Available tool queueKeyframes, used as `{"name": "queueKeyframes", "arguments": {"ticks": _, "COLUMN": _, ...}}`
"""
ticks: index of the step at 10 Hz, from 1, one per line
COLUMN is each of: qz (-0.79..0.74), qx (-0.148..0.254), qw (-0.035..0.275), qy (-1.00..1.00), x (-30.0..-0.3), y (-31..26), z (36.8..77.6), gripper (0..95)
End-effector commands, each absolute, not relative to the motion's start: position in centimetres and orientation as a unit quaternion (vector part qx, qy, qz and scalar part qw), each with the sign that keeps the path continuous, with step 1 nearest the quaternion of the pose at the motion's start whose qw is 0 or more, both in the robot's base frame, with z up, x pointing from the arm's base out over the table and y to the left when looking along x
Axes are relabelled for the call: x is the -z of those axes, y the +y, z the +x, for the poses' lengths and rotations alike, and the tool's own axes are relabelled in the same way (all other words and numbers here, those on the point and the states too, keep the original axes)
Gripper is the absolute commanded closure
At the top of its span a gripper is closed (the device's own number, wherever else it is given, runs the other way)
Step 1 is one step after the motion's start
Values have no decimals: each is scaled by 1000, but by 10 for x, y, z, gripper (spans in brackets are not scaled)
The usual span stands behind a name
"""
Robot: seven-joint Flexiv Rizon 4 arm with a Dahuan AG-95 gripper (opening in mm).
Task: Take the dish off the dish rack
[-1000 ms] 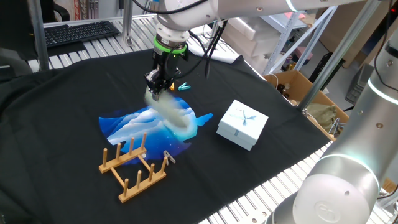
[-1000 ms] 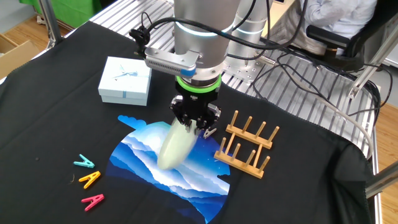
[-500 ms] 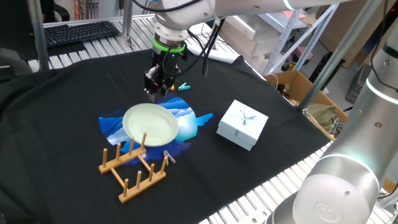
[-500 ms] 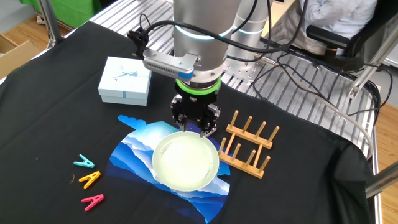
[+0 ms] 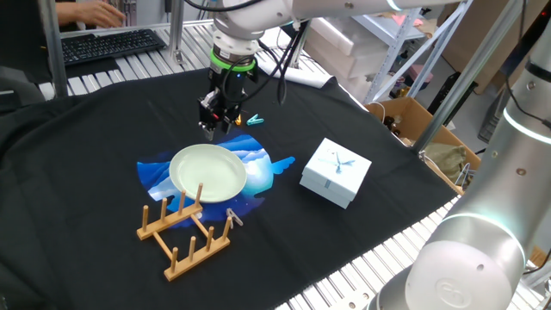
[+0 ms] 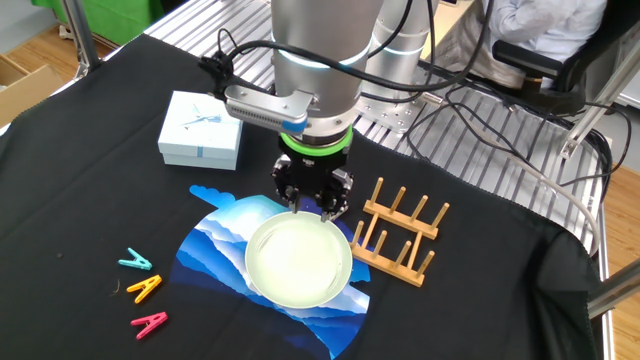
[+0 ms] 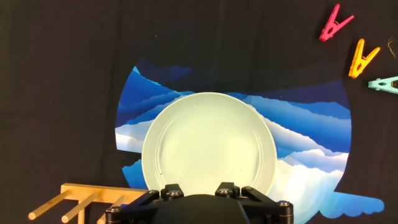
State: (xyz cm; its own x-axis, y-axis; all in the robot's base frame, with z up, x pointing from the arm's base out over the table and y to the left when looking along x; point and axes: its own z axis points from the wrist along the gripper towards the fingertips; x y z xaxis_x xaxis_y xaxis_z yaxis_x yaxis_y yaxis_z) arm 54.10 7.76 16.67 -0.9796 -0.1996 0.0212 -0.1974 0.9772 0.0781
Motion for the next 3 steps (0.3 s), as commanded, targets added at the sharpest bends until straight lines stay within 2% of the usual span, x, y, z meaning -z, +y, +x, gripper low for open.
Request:
{"name": "queueKeyframes", "arguments": {"ticks": 1, "qz": 99, "qx": 34, "qw": 22, "qy": -994, "x": -166, "y": 79, "z": 543, "gripper": 570}}
{"name": "queueKeyframes", "arguments": {"ticks": 3, "qz": 97, "qx": 33, "qw": 24, "qy": -994, "x": -166, "y": 79, "z": 543, "gripper": 570}}
